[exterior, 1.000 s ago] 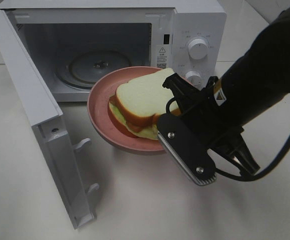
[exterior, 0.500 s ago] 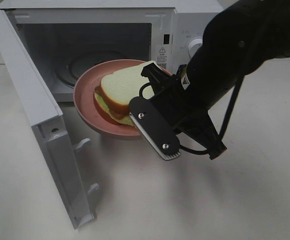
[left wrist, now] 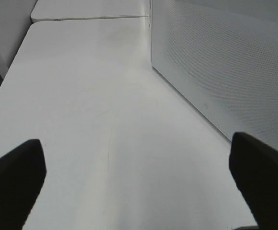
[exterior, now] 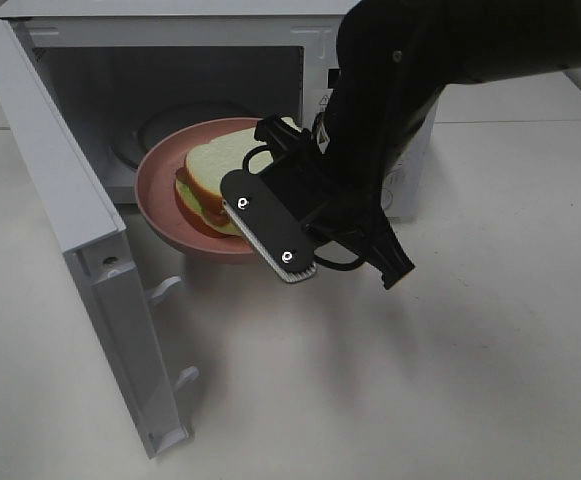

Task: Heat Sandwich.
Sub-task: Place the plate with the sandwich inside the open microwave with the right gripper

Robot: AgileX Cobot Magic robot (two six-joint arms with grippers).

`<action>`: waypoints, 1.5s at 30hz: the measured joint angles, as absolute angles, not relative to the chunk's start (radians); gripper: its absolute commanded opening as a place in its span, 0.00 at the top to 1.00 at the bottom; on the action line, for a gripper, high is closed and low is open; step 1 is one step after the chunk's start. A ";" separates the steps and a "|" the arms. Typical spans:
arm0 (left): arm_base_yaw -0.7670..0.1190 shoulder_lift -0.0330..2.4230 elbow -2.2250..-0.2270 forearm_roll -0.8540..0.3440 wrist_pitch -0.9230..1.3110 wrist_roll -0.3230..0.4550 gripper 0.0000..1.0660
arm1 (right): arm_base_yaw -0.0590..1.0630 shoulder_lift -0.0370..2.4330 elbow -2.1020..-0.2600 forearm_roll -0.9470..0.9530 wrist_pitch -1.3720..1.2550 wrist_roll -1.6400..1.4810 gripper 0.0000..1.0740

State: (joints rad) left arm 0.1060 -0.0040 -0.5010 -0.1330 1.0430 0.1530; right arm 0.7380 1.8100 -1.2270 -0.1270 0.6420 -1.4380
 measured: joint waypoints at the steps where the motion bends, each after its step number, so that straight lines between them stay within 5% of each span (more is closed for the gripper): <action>1: 0.106 -0.004 -0.501 -0.133 1.043 0.153 0.05 | 0.738 1.824 -1.254 -0.127 0.653 -1.438 1.00; 45: 0.106 -0.004 -0.501 -0.133 1.043 0.153 0.05 | 0.738 2.178 -1.808 -0.141 0.825 -1.336 0.98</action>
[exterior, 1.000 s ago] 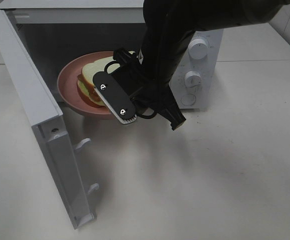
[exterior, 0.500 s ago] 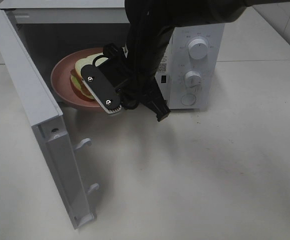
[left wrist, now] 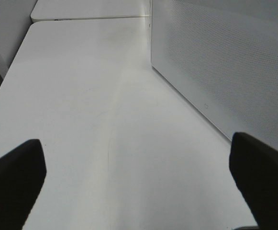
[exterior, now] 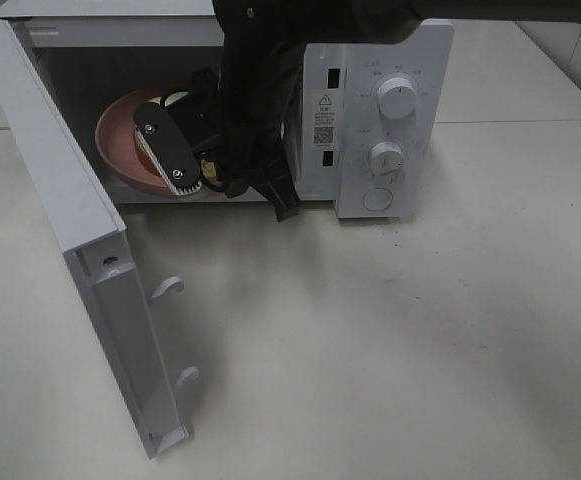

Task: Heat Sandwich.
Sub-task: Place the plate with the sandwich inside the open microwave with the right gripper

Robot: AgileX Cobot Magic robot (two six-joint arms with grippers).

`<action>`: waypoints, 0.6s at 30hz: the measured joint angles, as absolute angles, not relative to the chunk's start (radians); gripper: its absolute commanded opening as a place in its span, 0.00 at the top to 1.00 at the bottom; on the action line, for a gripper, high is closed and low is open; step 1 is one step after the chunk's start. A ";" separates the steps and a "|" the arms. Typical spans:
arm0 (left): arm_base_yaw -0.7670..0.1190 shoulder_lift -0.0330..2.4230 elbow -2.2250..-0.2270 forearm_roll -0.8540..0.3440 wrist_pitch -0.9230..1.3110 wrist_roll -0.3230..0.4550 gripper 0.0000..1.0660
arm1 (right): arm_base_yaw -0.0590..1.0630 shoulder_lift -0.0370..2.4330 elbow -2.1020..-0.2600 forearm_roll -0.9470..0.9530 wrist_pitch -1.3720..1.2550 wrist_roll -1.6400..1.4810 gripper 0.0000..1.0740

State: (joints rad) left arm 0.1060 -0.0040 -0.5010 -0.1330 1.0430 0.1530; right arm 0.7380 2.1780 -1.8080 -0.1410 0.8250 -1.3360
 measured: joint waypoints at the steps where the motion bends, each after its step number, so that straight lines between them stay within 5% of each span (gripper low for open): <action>1: 0.106 -0.004 -0.501 -0.133 1.043 0.153 0.05 | 0.738 2.187 -1.819 -0.143 0.829 -1.330 0.98; 18: 0.106 -0.004 -0.501 -0.133 1.043 0.153 0.05 | 0.694 2.319 -1.985 -0.162 0.829 -1.246 0.97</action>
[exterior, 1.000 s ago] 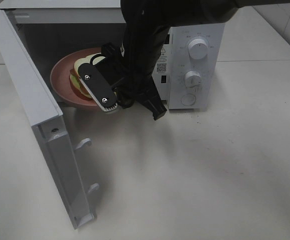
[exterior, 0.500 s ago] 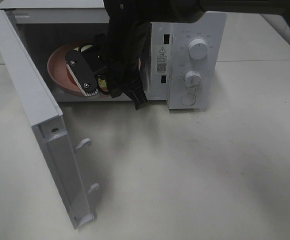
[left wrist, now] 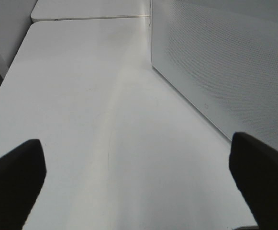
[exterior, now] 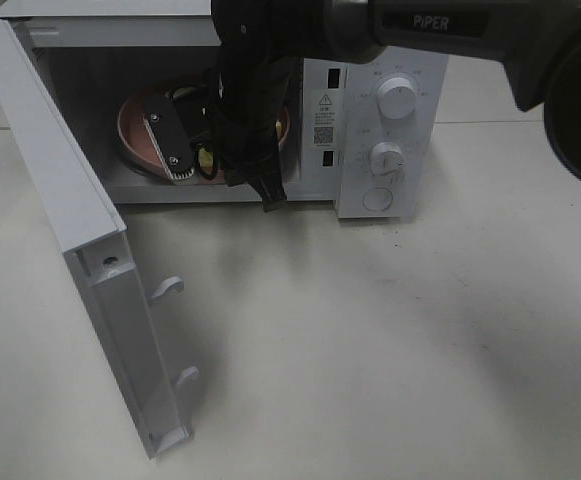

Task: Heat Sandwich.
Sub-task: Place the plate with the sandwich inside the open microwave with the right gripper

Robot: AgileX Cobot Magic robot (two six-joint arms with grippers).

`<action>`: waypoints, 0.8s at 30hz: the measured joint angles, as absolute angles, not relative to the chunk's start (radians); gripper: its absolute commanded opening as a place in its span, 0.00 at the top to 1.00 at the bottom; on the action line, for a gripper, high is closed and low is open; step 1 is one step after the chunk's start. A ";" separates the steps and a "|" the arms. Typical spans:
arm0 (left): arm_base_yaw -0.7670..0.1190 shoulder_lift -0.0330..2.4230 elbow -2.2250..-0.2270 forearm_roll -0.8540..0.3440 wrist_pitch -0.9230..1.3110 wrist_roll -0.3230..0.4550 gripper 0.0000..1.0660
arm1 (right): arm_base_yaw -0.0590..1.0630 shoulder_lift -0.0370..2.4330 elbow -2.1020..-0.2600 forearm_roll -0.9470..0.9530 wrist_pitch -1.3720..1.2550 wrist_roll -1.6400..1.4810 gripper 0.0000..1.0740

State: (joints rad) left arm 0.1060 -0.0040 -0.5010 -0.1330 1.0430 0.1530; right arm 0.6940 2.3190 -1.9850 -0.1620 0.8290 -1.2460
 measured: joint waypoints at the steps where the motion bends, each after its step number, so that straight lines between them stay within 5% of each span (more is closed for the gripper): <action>1: 0.106 -0.004 -0.501 -0.133 1.043 0.153 0.05 | 0.691 2.333 -2.000 -0.164 0.825 -1.237 0.97; 14: 0.106 -0.004 -0.501 -0.133 1.043 0.153 0.05 | 0.678 2.374 -2.036 -0.167 0.749 -1.228 0.96; 24: 0.106 -0.004 -0.501 -0.133 1.043 0.153 0.05 | 0.666 2.375 -2.036 -0.174 0.725 -1.159 0.82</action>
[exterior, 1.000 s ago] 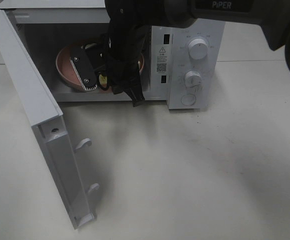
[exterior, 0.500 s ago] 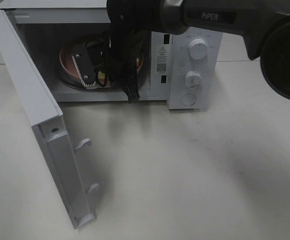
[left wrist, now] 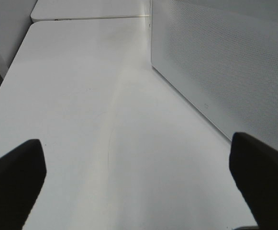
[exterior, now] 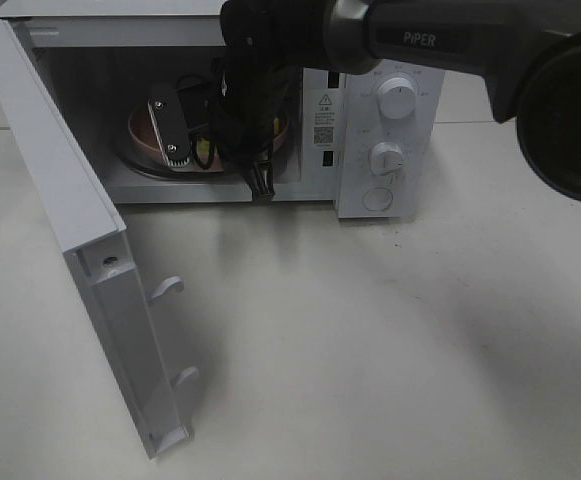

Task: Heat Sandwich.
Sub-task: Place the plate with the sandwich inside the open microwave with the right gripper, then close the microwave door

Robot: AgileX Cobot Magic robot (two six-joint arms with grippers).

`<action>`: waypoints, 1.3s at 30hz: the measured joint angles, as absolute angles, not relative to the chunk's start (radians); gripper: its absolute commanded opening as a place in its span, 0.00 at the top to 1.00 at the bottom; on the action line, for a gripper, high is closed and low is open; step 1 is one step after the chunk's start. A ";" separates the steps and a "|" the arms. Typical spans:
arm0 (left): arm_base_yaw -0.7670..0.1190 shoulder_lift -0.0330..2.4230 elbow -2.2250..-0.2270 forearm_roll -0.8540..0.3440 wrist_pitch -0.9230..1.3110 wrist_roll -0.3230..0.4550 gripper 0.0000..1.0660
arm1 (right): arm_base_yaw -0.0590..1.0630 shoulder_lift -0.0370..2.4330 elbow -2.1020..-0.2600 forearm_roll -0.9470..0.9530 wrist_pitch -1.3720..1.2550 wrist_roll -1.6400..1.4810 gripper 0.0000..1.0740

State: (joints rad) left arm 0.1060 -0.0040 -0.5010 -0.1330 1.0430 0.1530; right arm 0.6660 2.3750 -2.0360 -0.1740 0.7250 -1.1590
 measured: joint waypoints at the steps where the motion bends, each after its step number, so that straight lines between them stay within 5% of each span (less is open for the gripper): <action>1: 0.106 -0.004 -0.501 -0.133 1.043 0.153 0.05 | 0.666 2.375 -2.036 -0.174 0.721 -1.144 0.78; 7: 0.106 -0.004 -0.501 -0.133 1.043 0.153 0.05 | 0.666 2.375 -2.045 -0.178 0.704 -1.080 0.44; 13: 0.106 -0.004 -0.501 -0.133 1.043 0.153 0.05 | 0.666 2.375 -2.045 -0.179 0.699 -1.034 0.26; 39: 0.106 -0.004 -0.501 -0.133 1.043 0.153 0.05 | 0.666 2.375 -2.045 -0.179 0.644 -0.798 0.28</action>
State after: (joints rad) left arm 0.1060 -0.0040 -0.5010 -0.1330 1.0430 0.1530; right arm 0.6660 2.3750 -2.0450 -0.1790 0.6440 -0.7980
